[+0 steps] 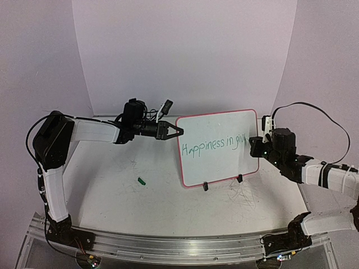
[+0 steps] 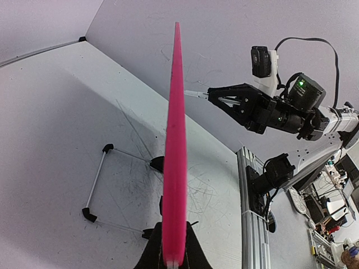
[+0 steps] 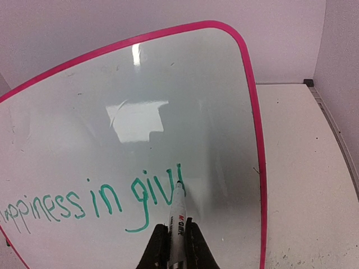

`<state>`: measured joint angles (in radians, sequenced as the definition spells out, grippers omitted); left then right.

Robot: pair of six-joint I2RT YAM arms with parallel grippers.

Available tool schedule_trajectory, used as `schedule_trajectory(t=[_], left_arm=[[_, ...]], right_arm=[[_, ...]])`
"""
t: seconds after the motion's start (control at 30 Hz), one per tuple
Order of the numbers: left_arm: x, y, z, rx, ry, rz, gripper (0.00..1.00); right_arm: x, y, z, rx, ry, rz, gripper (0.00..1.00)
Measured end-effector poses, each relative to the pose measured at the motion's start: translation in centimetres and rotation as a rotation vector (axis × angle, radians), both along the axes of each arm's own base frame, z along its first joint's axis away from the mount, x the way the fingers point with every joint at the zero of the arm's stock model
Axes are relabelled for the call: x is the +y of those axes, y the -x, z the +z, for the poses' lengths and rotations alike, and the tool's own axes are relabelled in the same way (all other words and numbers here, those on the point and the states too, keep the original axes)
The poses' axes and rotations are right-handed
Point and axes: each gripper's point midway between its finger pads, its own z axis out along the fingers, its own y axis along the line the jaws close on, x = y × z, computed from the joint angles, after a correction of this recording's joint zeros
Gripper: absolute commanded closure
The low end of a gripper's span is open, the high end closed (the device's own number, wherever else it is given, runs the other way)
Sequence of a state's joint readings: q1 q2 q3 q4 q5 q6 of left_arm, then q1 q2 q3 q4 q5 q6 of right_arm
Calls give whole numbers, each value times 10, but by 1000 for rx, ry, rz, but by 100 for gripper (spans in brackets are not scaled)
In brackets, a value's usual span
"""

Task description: Write a sentence on the whiteboard

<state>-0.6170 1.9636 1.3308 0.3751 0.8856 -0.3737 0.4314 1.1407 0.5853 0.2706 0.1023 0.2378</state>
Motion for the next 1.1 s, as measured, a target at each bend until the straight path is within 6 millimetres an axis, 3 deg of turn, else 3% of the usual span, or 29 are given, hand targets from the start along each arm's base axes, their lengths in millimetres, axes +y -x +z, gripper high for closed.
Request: schedule_trajectory(t=[0.33, 1.1], left_arm=[[0, 0, 0, 0, 0, 0, 100], [0, 0, 0, 0, 0, -1, 100]], right_arm=[[-5, -5, 7, -20, 4, -23, 100], [-5, -6, -2, 1, 6, -23, 100]])
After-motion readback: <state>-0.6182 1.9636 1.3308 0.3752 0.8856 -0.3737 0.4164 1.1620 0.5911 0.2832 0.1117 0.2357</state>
